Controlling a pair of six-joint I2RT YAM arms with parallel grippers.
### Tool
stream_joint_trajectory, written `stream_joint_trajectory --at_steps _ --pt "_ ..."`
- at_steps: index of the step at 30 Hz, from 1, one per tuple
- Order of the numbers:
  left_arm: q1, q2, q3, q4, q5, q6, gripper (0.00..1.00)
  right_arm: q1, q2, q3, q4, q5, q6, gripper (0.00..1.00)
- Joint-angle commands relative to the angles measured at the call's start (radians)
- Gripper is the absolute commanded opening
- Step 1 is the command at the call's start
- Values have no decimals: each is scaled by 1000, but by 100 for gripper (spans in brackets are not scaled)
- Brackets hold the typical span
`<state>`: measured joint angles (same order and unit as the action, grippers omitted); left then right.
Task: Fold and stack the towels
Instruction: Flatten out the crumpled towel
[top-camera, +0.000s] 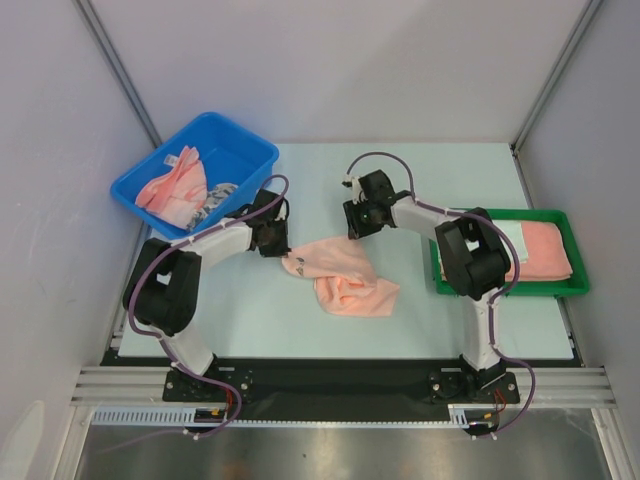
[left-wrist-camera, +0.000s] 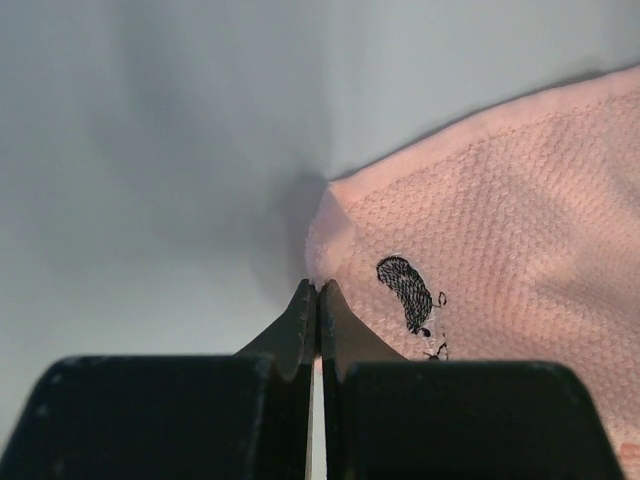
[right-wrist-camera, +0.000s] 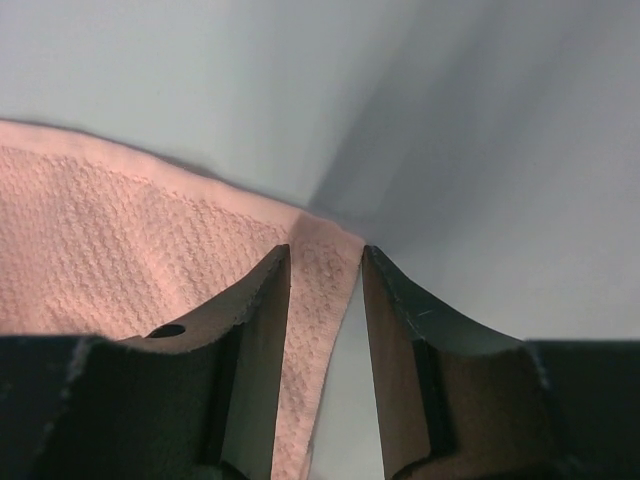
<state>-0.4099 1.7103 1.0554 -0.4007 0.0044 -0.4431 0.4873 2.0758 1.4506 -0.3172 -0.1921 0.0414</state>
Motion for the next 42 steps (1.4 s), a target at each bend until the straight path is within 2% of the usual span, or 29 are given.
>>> stream_joint_trajectory --at_steps 1,6,9,10,12,16,19,24,28,35,42 --pt "5 5 15 28 16 20 0 5 10 18 -28 11 -38 39" --pt "5 14 31 25 12 23 0 4 -32 -33 -34 -16 -17 31" --pt "5 23 43 28 20 23 0 0 -52 -71 6 -20 -9 16" --pt "5 25 49 31 23 23 0 -3 -49 -70 15 -20 -9 6" --pt "5 28 55 30 29 27 0 -9 -48 -68 20 -7 -12 0" --pt "5 22 72 31 39 32 0 -29 -91 -114 133 -10 0 0" --pt "5 2 101 22 46 46 0 -35 -161 -134 158 12 9 0" --pt "5 -69 178 -9 112 115 0 -33 -388 -157 158 86 32 0" --pt "3 -220 262 -15 184 124 0 -29 -583 -188 181 141 35 0" --pt "-29 -507 345 100 342 130 0 -1 -923 -130 126 291 -3 0" --pt "-205 -699 338 125 384 110 0 63 -1256 -188 119 166 47 0"
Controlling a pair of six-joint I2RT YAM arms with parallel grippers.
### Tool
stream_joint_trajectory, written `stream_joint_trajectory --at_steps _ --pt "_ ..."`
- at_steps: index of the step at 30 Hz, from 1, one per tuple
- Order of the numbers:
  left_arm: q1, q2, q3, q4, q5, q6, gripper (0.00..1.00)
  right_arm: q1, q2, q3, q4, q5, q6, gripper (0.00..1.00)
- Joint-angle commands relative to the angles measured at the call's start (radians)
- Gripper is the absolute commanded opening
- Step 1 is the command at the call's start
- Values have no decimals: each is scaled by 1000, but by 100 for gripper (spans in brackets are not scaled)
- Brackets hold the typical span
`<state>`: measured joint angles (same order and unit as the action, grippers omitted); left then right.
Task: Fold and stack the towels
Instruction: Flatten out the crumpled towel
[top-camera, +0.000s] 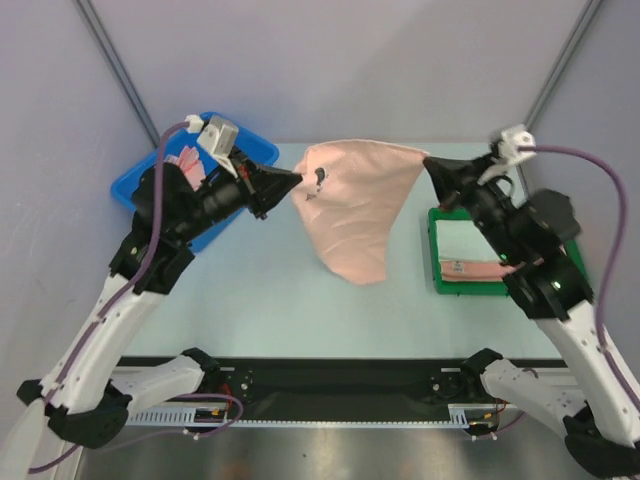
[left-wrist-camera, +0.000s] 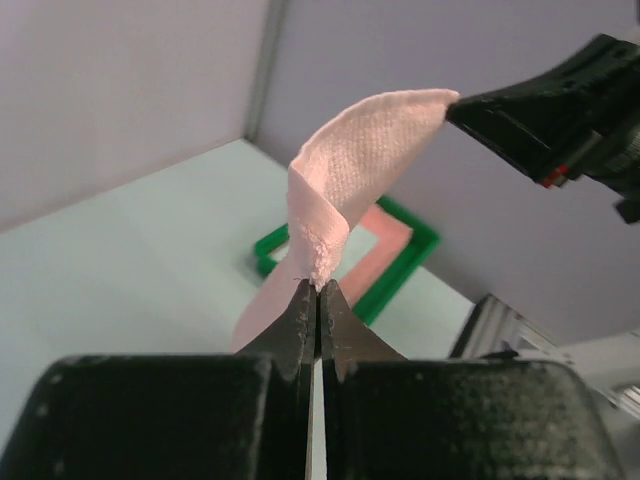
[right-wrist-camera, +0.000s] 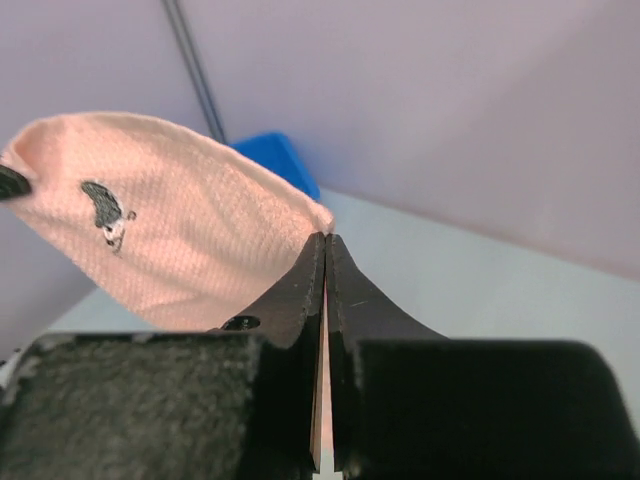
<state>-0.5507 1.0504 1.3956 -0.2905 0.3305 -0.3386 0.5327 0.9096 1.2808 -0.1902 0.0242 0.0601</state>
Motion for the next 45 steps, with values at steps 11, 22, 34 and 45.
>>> stream_joint_trajectory --at_steps 11,22,34,45 --pt "-302 -124 5 8 -5 -46 0 29 -276 32 -40 -154 144 0" --pt "-62 78 69 -87 -44 -30 0 12 -31 22 41 22 -8 0" --pt "251 725 348 74 180 64 0 -284 694 49 517 -351 40 0" --pt "268 1148 618 31 194 187 1 -339 1058 220 564 -458 56 0"
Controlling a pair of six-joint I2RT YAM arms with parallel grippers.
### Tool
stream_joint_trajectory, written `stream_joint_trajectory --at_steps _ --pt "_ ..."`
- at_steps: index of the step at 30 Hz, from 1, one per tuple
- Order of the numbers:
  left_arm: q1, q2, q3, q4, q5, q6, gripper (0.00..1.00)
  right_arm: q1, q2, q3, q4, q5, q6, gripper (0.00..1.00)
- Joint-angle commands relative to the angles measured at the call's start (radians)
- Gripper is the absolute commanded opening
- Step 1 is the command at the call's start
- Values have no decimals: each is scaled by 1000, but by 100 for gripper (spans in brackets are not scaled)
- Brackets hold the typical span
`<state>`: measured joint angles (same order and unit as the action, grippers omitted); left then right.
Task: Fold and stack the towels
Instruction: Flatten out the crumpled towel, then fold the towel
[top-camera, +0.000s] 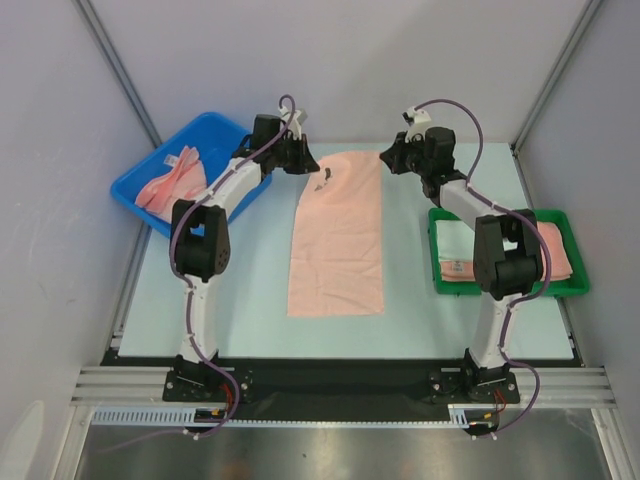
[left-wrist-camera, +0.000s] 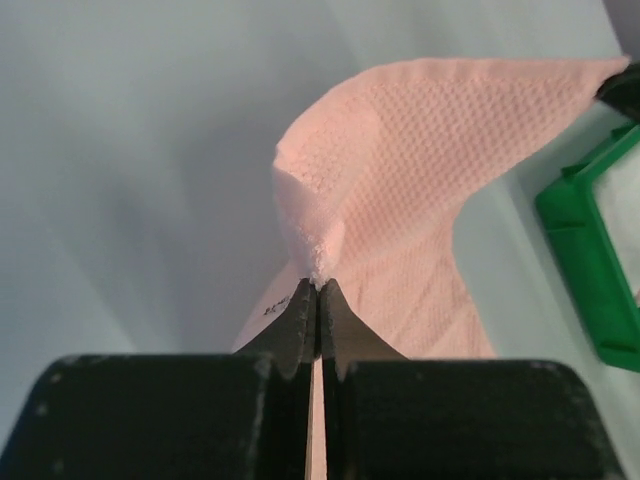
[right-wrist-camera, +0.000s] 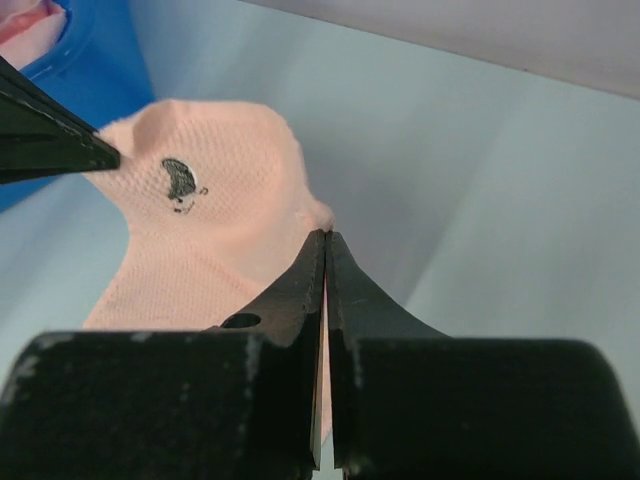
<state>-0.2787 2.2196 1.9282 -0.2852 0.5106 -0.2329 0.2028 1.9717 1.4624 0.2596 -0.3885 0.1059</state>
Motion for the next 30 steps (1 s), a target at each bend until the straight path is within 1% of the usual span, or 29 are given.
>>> stream_joint_trajectory --at_steps 1,3,6,7,8,9,11,12,13,15,16,18,19,20,24,25,27,28,29,30 --pt "-5 -17 83 2 9 99 1 -13 -2 29 122 -47 26 0" --pt "-4 -32 60 -3 16 141 4 -14 -4 0 119 -69 32 0" --pt "-5 -70 -12 6 25 179 3 -14 -45 -58 112 -95 51 0" --pt "-4 -104 -53 14 26 185 3 -14 -66 -82 115 -84 72 0" --pt "-4 -124 -72 14 20 194 3 -13 -86 -103 106 -25 89 0" --pt "-5 -141 -87 6 14 201 3 -13 -135 -118 86 9 97 0" --pt "-5 -198 -139 -19 0 224 1 -11 -181 -174 40 62 101 0" --pt "-4 -218 -167 -17 -6 225 1 -11 -230 -197 27 71 104 0" --pt "-5 -242 -229 -9 -4 230 1 -9 -250 -241 21 68 107 0" --pt "-5 -307 -299 3 5 228 1 -2 -292 -286 -2 63 113 0" --pt "-5 -330 -369 24 9 221 2 3 -325 -327 -11 60 115 0" --pt "-7 -397 -444 64 9 211 4 21 -358 -368 -39 60 114 0" --pt "-10 -417 -515 73 9 208 5 30 -388 -393 -46 69 114 0" --pt "-13 -458 -546 80 6 208 7 38 -401 -430 -68 77 113 0" --pt "-37 -543 -678 101 -3 201 8 90 -459 -526 -103 77 118 0" --pt "-43 -555 -731 110 -9 193 9 115 -488 -546 -109 83 120 0" --pt "-65 -571 -776 116 -62 182 9 135 -513 -609 -114 92 132 0" --pt "-73 -569 -813 121 -88 143 8 139 -527 -635 -114 99 155 0" --pt "-77 -577 -840 139 -81 115 7 150 -543 -660 -103 99 166 0" --pt "-85 -604 -906 191 -95 54 7 156 -551 -706 -102 108 176 0"
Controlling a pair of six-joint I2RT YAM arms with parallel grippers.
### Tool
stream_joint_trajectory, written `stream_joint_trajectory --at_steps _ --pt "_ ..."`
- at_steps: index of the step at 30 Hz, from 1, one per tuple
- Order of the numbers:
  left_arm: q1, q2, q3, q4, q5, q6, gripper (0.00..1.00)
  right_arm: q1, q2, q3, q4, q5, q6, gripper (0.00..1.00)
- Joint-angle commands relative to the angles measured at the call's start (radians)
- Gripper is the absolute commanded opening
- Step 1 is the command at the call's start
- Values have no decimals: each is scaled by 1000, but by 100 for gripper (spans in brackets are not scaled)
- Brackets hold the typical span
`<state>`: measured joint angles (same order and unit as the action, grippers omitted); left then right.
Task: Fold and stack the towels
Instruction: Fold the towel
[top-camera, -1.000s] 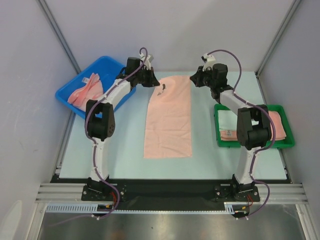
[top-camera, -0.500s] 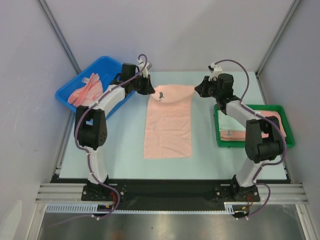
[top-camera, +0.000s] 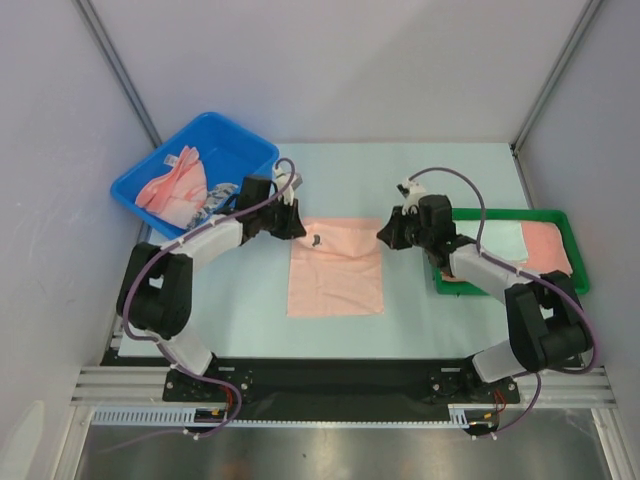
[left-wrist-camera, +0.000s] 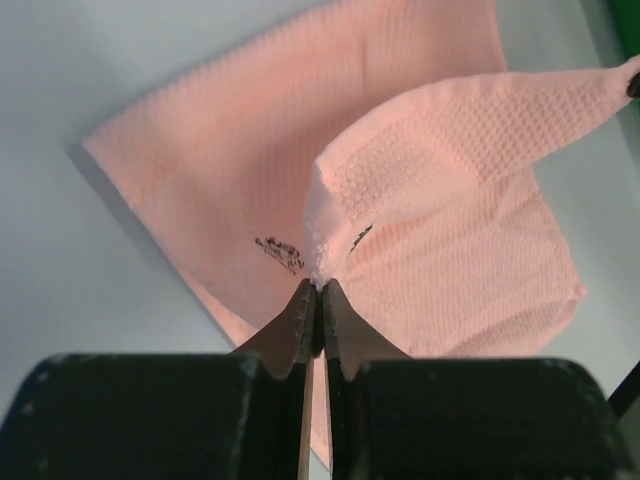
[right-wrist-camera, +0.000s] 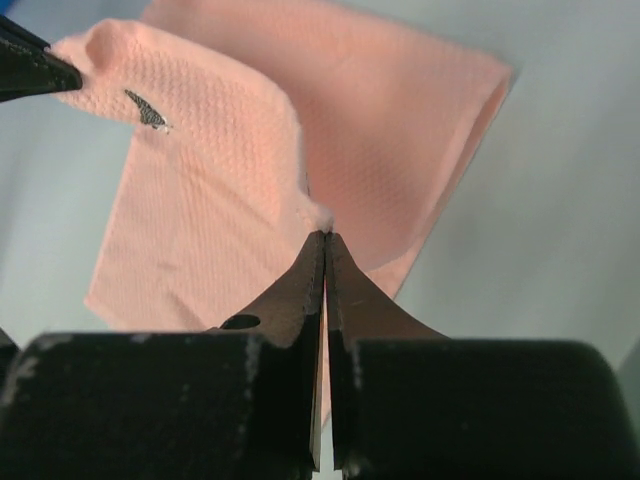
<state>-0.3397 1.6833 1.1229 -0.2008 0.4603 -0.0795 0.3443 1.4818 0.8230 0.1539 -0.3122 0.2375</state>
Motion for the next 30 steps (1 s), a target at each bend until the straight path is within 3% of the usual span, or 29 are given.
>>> stream_joint_trajectory --at_steps 1,6,9,11,17,21,25,30 --pt "-31 -88 -135 132 -69 -120 8 19 -67 -87 4 33 49 0" --pt "-58 -191 -276 155 -209 -167 17 77 -130 -194 -33 67 43 0" --pt "-64 -201 -301 126 -224 -215 23 105 -172 -232 -36 82 42 0" --pt "-74 -209 -314 88 -271 -239 32 120 -178 -254 -43 75 40 1" --pt "-108 -270 -324 -32 -417 -305 42 148 -198 -289 -54 71 34 4" --pt "-113 -341 -331 -69 -428 -388 45 162 -203 -282 -76 71 26 8" --pt "-113 -390 -348 -91 -399 -457 51 168 -201 -269 -117 81 48 25" --pt "-111 -381 -406 -42 -298 -525 52 168 -215 -222 -256 149 198 38"
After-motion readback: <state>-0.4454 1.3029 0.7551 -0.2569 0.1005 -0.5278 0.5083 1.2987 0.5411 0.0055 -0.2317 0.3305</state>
